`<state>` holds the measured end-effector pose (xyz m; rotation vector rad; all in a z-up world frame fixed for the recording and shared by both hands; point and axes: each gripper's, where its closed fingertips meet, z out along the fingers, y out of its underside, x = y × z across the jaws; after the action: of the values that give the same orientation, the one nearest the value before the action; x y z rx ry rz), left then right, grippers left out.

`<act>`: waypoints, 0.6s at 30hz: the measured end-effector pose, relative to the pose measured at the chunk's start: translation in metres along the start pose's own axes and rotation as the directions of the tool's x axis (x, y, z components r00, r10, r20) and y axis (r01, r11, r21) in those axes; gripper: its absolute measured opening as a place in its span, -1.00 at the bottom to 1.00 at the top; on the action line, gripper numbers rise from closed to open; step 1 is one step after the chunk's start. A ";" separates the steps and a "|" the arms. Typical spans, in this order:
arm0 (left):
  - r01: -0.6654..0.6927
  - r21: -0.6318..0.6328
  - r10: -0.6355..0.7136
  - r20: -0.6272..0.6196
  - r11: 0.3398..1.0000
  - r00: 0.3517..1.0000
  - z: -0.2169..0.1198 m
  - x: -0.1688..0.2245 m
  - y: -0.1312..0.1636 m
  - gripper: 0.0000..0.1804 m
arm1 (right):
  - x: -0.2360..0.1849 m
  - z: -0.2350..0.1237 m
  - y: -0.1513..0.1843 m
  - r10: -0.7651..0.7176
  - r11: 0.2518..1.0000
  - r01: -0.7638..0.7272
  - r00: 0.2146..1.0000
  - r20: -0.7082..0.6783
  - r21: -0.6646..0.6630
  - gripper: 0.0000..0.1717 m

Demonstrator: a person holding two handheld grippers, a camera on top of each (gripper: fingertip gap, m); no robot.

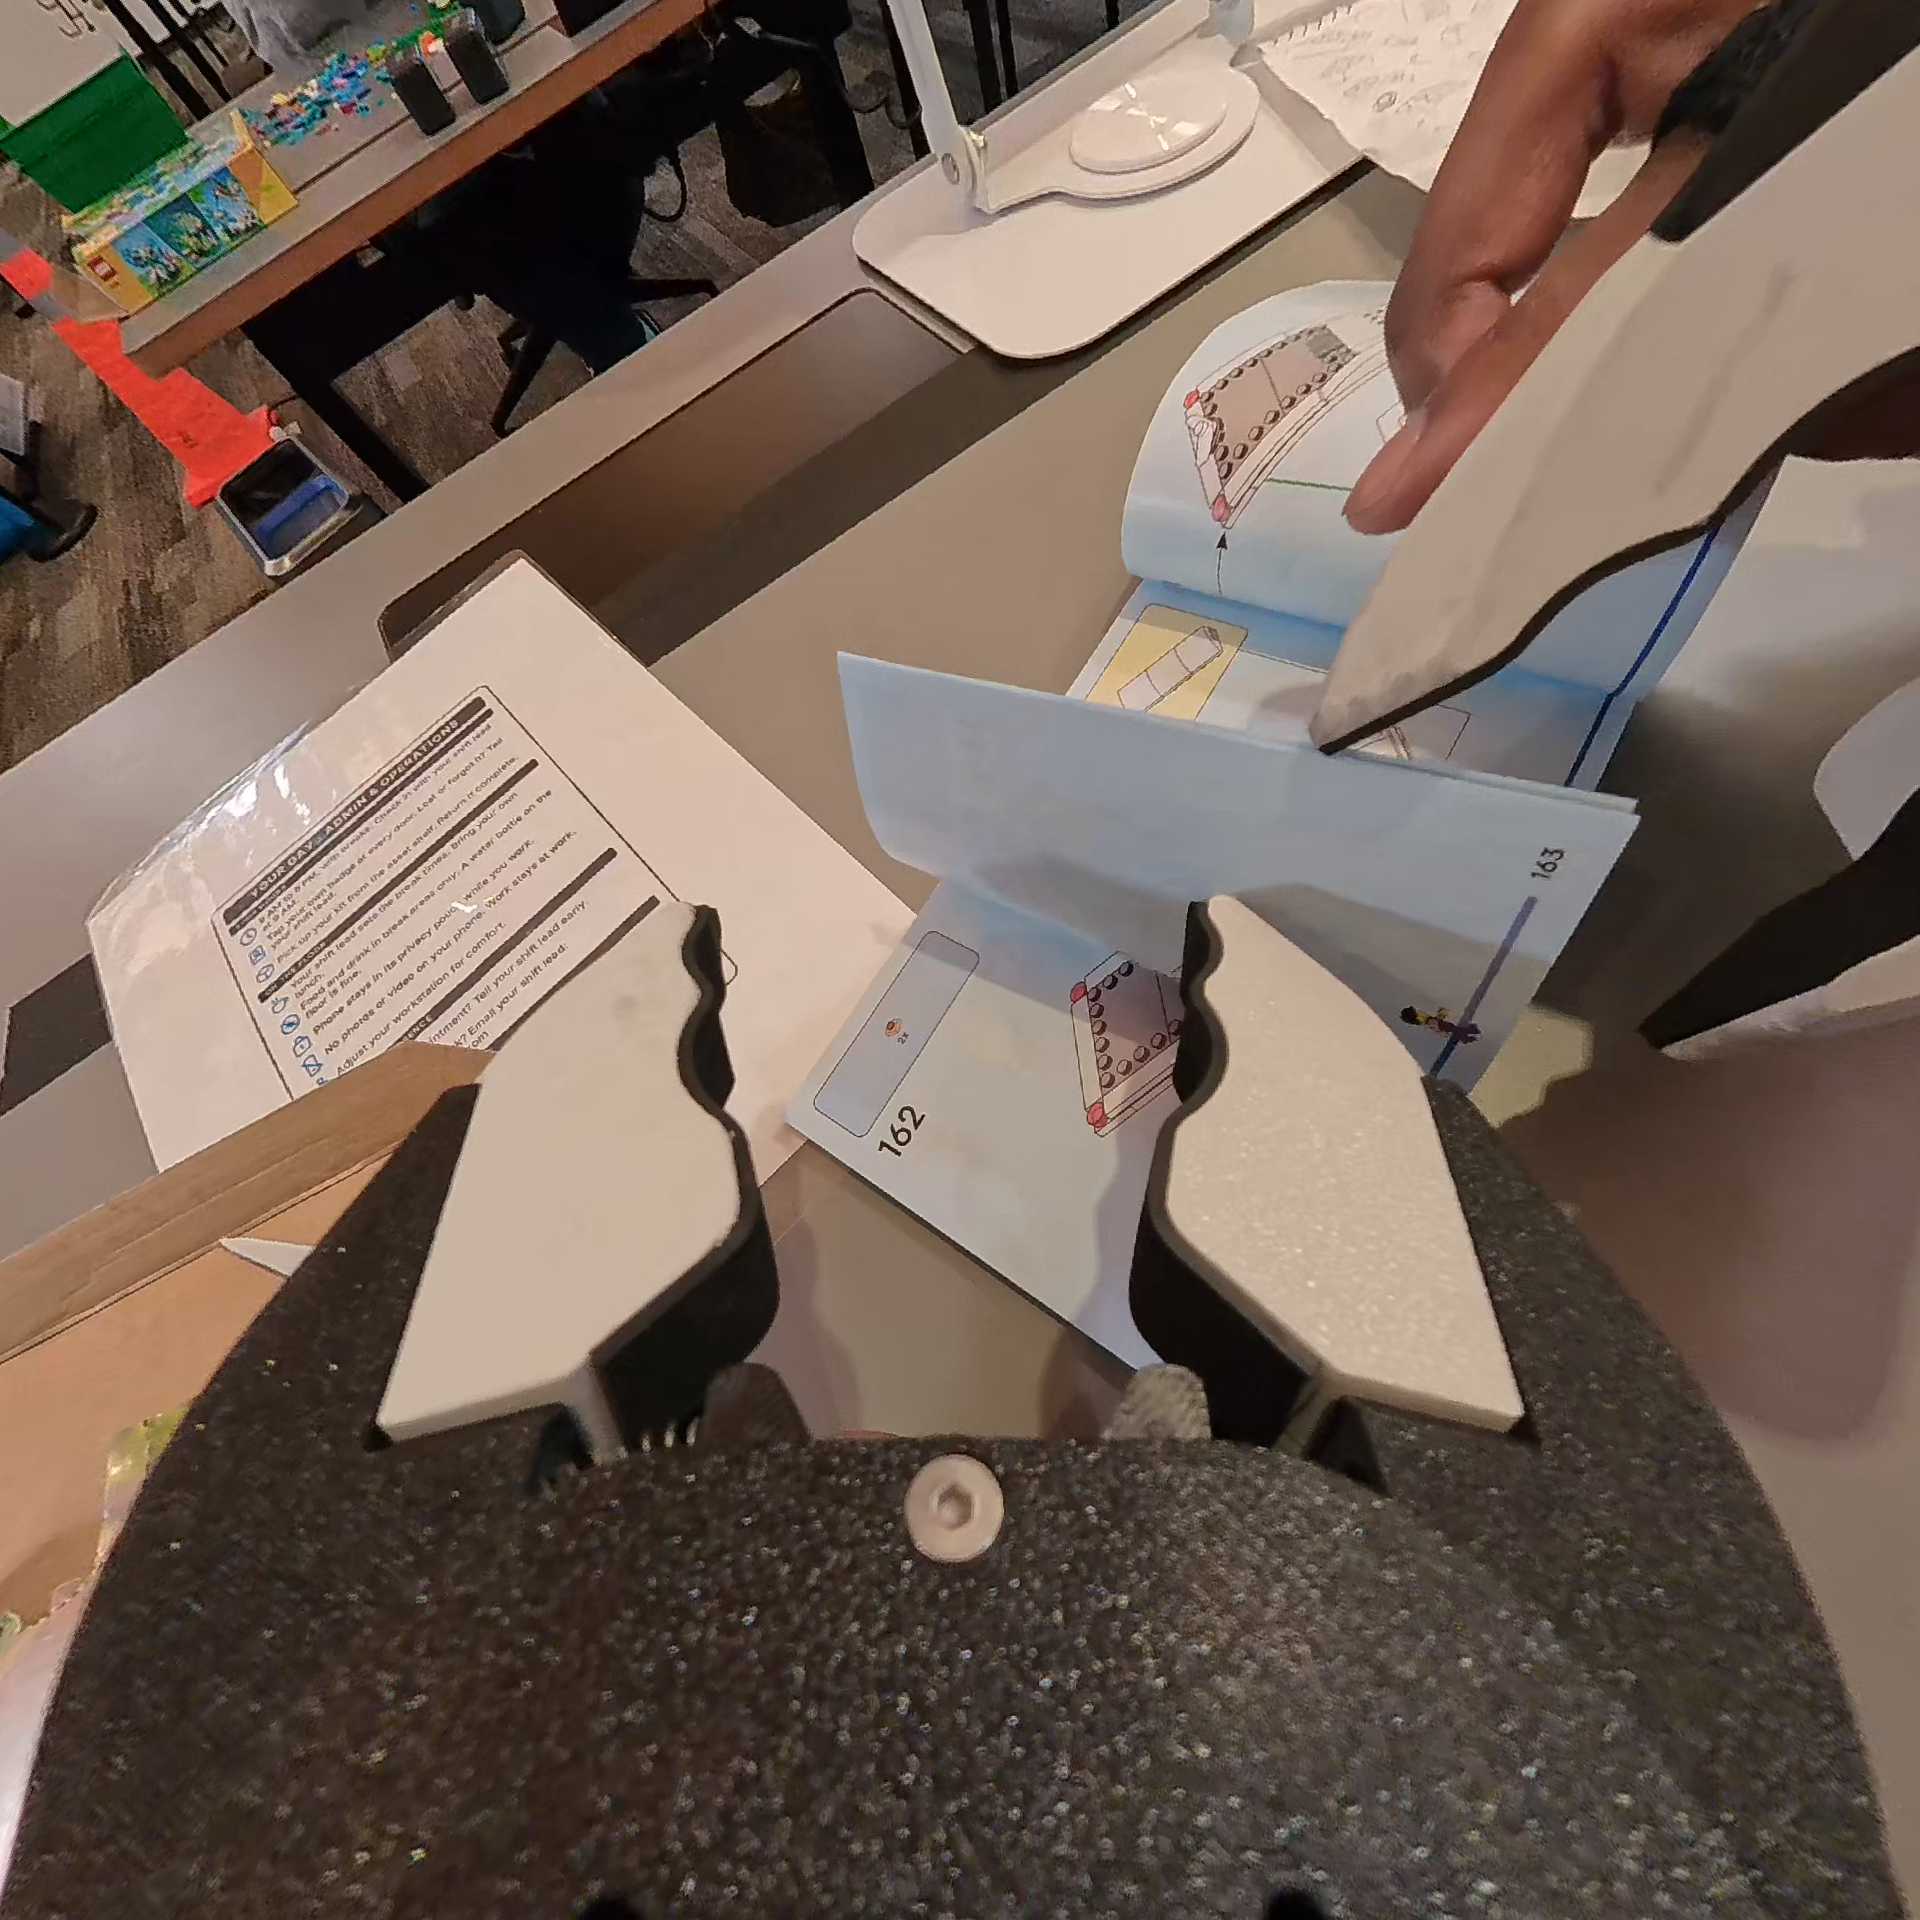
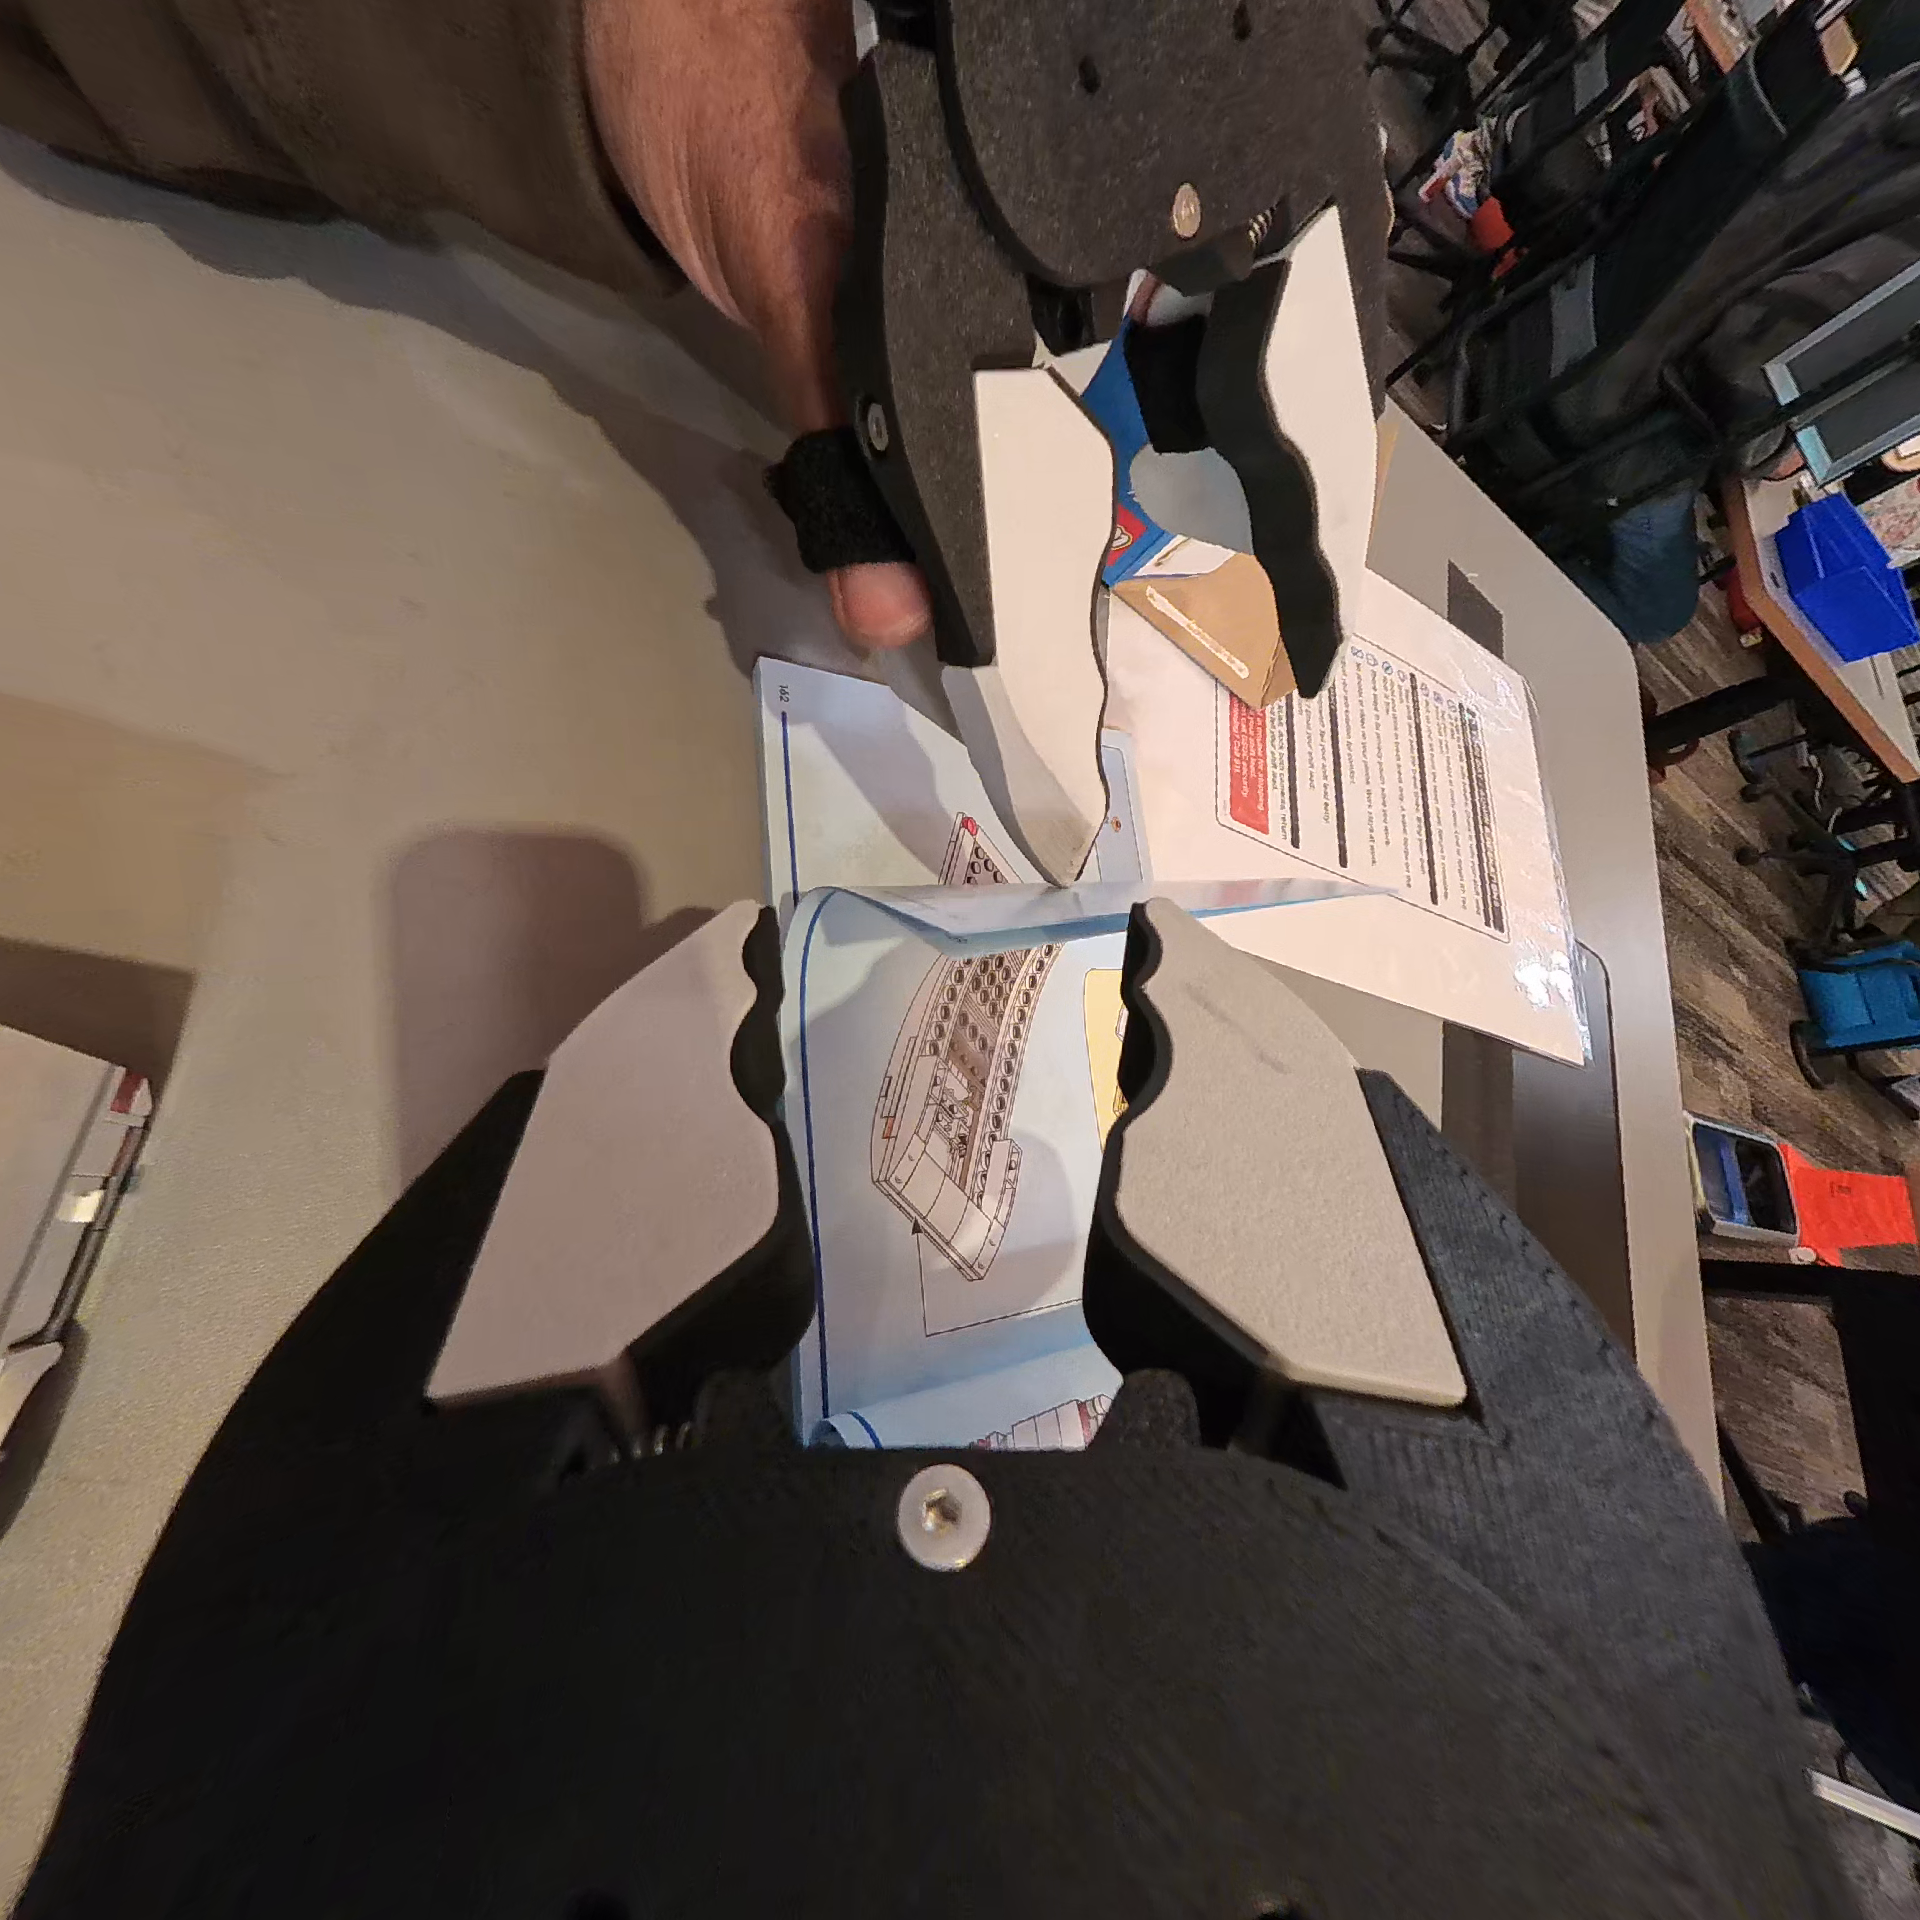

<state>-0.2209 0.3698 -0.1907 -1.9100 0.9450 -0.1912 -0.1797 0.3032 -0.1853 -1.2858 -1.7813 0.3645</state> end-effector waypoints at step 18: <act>0.006 -0.008 -0.006 -0.006 1.000 1.000 0.000 0.000 0.001 -0.06 | -0.003 0.000 -0.003 -0.011 1.000 0.010 1.000 0.004 0.020 -0.27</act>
<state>-0.2213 0.3696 -0.1921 -1.9206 0.9448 -0.1970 -0.1811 0.2998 -0.1848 -1.2621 -1.7828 0.3785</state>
